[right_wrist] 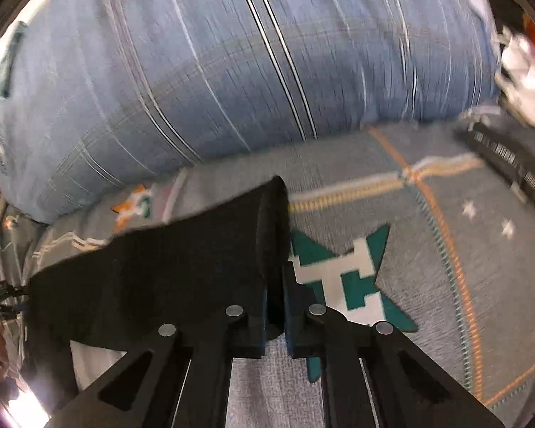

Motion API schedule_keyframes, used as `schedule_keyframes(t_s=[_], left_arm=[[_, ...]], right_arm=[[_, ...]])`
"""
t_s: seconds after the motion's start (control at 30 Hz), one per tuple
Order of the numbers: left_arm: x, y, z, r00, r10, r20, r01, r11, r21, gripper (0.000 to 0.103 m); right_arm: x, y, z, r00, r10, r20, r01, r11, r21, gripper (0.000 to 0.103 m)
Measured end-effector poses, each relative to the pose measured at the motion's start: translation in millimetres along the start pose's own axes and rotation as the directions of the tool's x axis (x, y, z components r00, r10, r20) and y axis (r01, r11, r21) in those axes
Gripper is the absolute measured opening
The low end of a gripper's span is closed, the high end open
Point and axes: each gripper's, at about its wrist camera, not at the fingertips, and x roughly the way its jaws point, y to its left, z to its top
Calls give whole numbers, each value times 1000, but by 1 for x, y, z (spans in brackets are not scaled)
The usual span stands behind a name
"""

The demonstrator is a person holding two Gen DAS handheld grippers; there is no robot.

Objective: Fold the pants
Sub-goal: 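Grasp the black pants edge with the left gripper while the right gripper grasps another edge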

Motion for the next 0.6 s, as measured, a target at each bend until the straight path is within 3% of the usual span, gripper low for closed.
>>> schedule_keyframes(t_s=[0.03, 0.07, 0.13, 0.17, 0.2, 0.3, 0.33, 0.37, 0.4, 0.43, 0.47, 0.5, 0.6], left_arm=[[0, -3, -2, 1000, 0, 7, 0, 1000, 25, 33], [2, -4, -6, 1000, 17, 3, -17, 999, 46, 24], [5, -2, -9, 999, 46, 11, -47, 996, 73, 16], [2, -1, -10, 998, 53, 16, -54, 995, 83, 16], [-2, 2, -11, 998, 58, 9, -58, 995, 83, 16], [-22, 14, -9, 1000, 24, 6, -24, 997, 75, 16], [-28, 17, -8, 1000, 14, 14, -15, 997, 71, 16], [-36, 23, -3, 1000, -3, 29, 1, 999, 54, 17], [-40, 27, 2, 999, -17, 35, 15, 999, 38, 19], [-41, 30, 7, 999, -29, 30, 28, 999, 23, 31], [-38, 34, 13, 999, -38, 16, 38, 999, -11, 47], [-35, 38, 16, 999, -42, 7, 42, 998, -42, 53], [-18, 40, 27, 998, -45, -33, 42, 996, -78, 55]], right_arm=[[-7, -6, -1, 999, 24, 30, -25, 999, 31, 6], [-6, -15, -2, 999, 31, 21, -33, 997, 71, 6], [5, -28, -7, 999, 12, -48, -8, 995, 100, 7], [7, -29, -9, 998, 15, -66, -9, 996, 93, 9], [2, -30, -10, 999, 22, -43, -19, 996, 91, 15], [-12, -35, -3, 1000, 24, -1, -23, 993, 115, 18], [-16, -37, 4, 999, 43, 16, -44, 991, 128, 25], [-18, -38, 10, 998, 57, 28, -60, 989, 137, 37], [-17, -38, 15, 998, 61, 28, -64, 988, 139, 44], [-14, -36, 21, 998, 55, 27, -58, 989, 138, 49], [-10, -34, 24, 998, 55, 21, -57, 989, 135, 49], [-4, -31, 28, 998, 60, 9, -60, 989, 135, 49], [14, -22, 34, 997, 71, -20, -68, 988, 138, 49]])
